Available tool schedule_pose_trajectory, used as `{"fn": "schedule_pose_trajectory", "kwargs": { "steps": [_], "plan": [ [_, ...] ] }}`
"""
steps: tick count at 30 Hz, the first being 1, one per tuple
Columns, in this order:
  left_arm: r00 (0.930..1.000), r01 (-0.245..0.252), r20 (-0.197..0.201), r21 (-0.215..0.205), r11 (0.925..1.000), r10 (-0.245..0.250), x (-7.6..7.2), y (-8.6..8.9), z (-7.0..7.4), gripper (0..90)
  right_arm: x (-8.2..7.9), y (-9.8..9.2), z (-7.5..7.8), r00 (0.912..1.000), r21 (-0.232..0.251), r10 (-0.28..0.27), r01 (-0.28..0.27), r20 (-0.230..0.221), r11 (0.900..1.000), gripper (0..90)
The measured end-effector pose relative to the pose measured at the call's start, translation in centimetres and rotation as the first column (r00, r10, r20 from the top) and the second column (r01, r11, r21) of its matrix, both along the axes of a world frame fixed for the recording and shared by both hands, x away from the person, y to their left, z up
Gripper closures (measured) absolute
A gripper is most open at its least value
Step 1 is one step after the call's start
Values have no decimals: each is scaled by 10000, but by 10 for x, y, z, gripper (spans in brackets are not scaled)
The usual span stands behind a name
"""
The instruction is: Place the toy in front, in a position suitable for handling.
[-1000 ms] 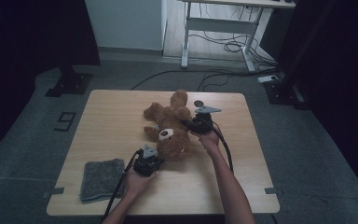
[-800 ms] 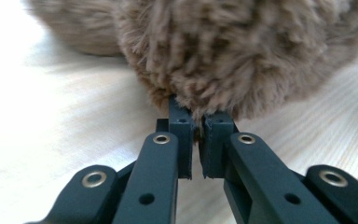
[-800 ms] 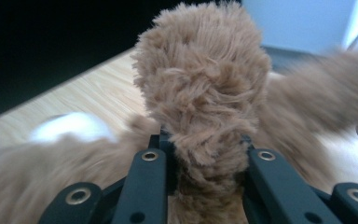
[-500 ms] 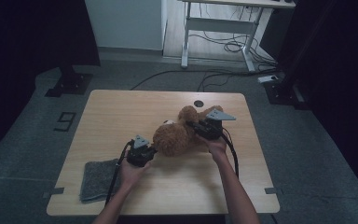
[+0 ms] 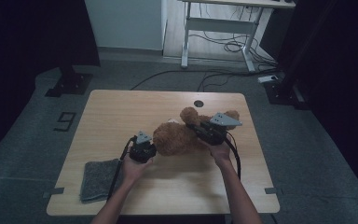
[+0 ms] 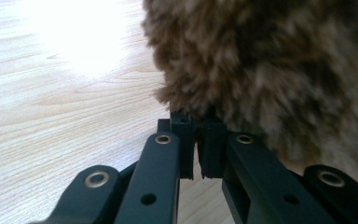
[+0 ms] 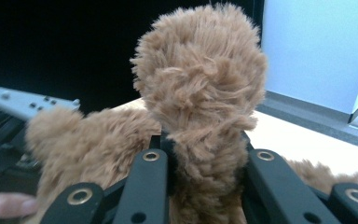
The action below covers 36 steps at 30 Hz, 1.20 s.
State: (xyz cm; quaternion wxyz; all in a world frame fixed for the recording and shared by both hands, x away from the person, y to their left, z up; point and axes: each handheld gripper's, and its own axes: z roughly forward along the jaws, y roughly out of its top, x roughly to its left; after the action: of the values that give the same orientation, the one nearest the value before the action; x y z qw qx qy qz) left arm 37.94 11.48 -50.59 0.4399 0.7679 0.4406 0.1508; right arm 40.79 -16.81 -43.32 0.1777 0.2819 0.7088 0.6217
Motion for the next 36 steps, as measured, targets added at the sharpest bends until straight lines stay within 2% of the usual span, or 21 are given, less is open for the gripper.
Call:
{"fn": "schedule_pose_trajectory", "kwargs": {
  "steps": [8, 10, 13, 16, 17, 18, 20, 23, 24, 25, 28, 31, 34, 36],
  "plan": [
    [9993, -275, -264, 74, 9996, 277, 19, 5, 2, 855, -8, 5, -8, 9999, -28, 96, -96, -96, 9999, 757],
    [9982, -414, -425, -15, 9991, 413, 25, 8, 3, 855, -9, 8, -14, 9994, 96, 27, -24, -344, 10000, 753],
    [9954, -626, -732, -102, 9980, 617, 35, 13, 2, 854, -10, 14, -25, 9981, -299, -51, 32, -620, 9995, 742],
    [9915, -796, -1050, -181, 9967, 772, 40, 18, 0, 846, -5, 15, -42, 9930, -468, -97, 42, -1176, 9989, 733],
    [9908, -809, -1100, -182, 9966, 784, 40, 18, 0, 838, -4, 14, -48, 9904, -69, 35, -44, -1382, 10000, 732],
    [9901, -797, -1173, -146, 9967, 775, 39, 19, -1, 829, -3, 13, -50, 9890, 136, 58, -38, -1480, 9999, 729],
    [9884, -839, -1274, -41, 9965, 827, 38, 22, -1, 797, -4, 14, -51, 9893, 138, -73, 94, -1455, 9999, 714],
    [9871, -1013, -1258, -88, 9948, 994, 35, 33, 2, 720, -6, 17, -50, 9903, -21, -323, 323, -1348, 9995, 703],
    [9873, -1063, -1205, -205, 9941, 1030, 32, 38, 4, 695, -7, 17, -50, 9901, -56, -343, 339, -1364, 9994, 699],
    [9882, -1115, -1117, -525, 9924, 1051, 28, 46, 8, 677, -8, 17, -51, 9898, -50, -389, 386, -1374, 9992, 696],
    [9918, -1034, -826, -726, 9920, 973, 15, 60, 20, 640, -9, 17, -55, 9865, -88, -388, 379, -1591, 9992, 690],
    [9964, -703, -533, -796, 9943, 662, -1, 64, 29, 619, -11, 21, -57, 9869, -217, -363, 332, -1574, 9992, 687],
    [9996, -75, -259, -811, 9967, 54, -18, 62, 34, 602, -14, 30, -61, 9874, -561, -388, 305, -1535, 9980, 686],
    [9993, 335, -121, -936, 9950, -348, -26, 59, 37, 589, -16, 36, -63, 9884, -832, -399, 279, -1466, 9961, 687]
  ]
}}
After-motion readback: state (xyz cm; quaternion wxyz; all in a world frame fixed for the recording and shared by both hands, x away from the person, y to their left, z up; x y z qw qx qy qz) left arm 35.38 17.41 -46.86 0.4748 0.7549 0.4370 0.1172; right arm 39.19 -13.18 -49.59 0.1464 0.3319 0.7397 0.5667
